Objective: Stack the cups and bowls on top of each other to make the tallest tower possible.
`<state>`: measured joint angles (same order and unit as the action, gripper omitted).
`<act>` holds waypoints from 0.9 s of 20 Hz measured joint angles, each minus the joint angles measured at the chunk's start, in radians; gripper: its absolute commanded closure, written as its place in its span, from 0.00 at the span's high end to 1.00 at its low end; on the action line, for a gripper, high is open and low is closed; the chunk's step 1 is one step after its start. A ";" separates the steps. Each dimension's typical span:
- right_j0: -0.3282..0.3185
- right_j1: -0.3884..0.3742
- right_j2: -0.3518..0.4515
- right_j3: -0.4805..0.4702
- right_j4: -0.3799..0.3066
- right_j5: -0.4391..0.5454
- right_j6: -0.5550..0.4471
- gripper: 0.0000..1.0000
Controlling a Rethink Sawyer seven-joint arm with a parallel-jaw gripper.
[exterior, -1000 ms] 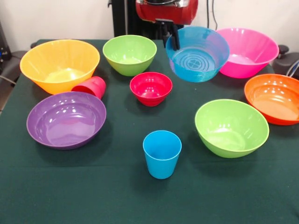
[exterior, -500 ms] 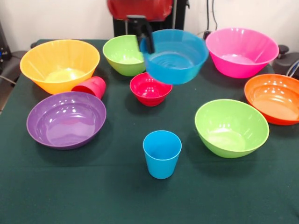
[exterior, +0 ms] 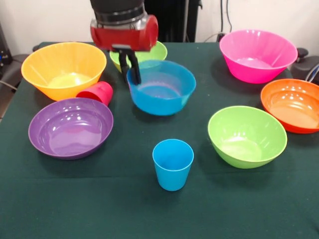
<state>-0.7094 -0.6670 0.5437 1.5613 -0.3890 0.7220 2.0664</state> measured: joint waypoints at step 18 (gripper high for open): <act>-0.001 0.129 0.116 -0.113 -0.050 0.000 0.000 0.00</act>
<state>-0.7104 -0.5379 0.6602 1.4487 -0.4394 0.7222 2.0664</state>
